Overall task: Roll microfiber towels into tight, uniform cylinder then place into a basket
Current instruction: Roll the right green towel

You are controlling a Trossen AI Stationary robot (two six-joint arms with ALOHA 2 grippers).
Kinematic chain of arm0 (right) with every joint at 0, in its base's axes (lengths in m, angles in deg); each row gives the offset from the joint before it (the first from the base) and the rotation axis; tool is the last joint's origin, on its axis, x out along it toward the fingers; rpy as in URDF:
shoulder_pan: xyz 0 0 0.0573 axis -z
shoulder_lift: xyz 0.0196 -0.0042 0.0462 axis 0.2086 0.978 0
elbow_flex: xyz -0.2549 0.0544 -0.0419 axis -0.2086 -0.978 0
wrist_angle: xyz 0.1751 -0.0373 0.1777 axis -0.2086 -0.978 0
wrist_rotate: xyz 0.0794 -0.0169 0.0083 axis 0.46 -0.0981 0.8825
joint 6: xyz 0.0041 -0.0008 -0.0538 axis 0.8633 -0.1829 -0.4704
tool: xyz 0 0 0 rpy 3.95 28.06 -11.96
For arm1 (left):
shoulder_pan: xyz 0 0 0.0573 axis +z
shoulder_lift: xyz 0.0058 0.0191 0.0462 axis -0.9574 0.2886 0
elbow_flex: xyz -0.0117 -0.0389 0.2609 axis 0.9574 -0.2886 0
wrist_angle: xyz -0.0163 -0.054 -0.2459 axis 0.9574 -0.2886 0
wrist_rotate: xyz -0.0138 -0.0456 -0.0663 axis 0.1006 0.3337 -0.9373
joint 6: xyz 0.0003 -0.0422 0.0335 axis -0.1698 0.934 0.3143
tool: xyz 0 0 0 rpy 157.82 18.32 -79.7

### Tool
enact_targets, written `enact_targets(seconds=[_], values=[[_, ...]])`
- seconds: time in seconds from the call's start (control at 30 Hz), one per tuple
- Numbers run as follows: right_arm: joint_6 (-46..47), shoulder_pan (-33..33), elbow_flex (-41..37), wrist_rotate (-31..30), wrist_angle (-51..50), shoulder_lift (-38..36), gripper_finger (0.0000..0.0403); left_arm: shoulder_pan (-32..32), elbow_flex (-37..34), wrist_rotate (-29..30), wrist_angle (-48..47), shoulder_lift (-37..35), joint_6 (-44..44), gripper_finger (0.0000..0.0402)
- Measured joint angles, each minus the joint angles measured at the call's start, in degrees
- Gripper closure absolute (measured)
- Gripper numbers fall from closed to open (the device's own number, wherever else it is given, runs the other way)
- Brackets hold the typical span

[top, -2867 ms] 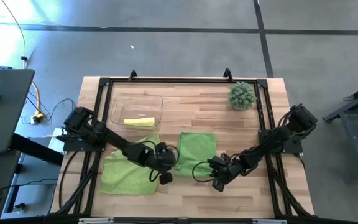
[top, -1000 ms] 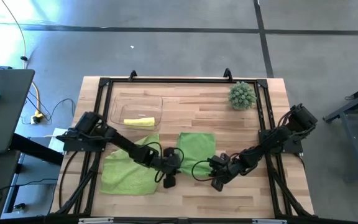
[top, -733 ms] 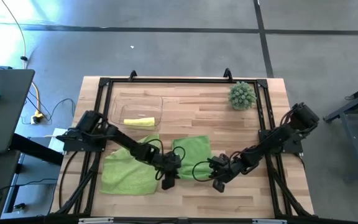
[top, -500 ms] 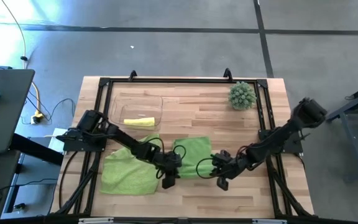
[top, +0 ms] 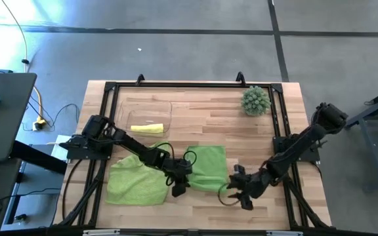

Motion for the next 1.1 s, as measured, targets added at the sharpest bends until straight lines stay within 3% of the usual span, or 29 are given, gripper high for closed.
enact_targets(seconds=[0.17, 0.27, 0.4, 0.83, 0.97, 1.1], values=[[-19.5, -4.9, 0.1, -13.3, 8.3, 5.3, 0.0245, 0.0, 0.0, 0.1, 0.0, 0.0, 0.0, 0.0398], [-22.0, -5.6, 0.1, -18.4, 10.5, 10.5, 0.0261, 0.0, 0.0, 0.1, 0.0, 0.0, -0.2, 0.0398], [-22.0, -5.6, 0.1, -20.0, 11.9, 15.9, 0.0269, 0.0, 0.0, 0.1, 0.0, 0.0, -0.2, 0.0398], [-11.5, -4.2, 3.8, -18.3, 6.4, 21.9, 0.0219, -0.2, 0.0, -0.2, 0.1, 0.0, 1.3, 0.0398], [-0.4, -4.1, 3.9, -18.0, 2.7, 22.0, 0.0238, -0.6, -0.1, -1.8, 0.8, 0.0, 1.3, 0.0398], [8.3, -3.6, 2.9, -19.6, 2.1, 22.0, 0.0282, -0.6, -0.1, -1.9, 0.8, 0.0, 0.8, 0.0398]])
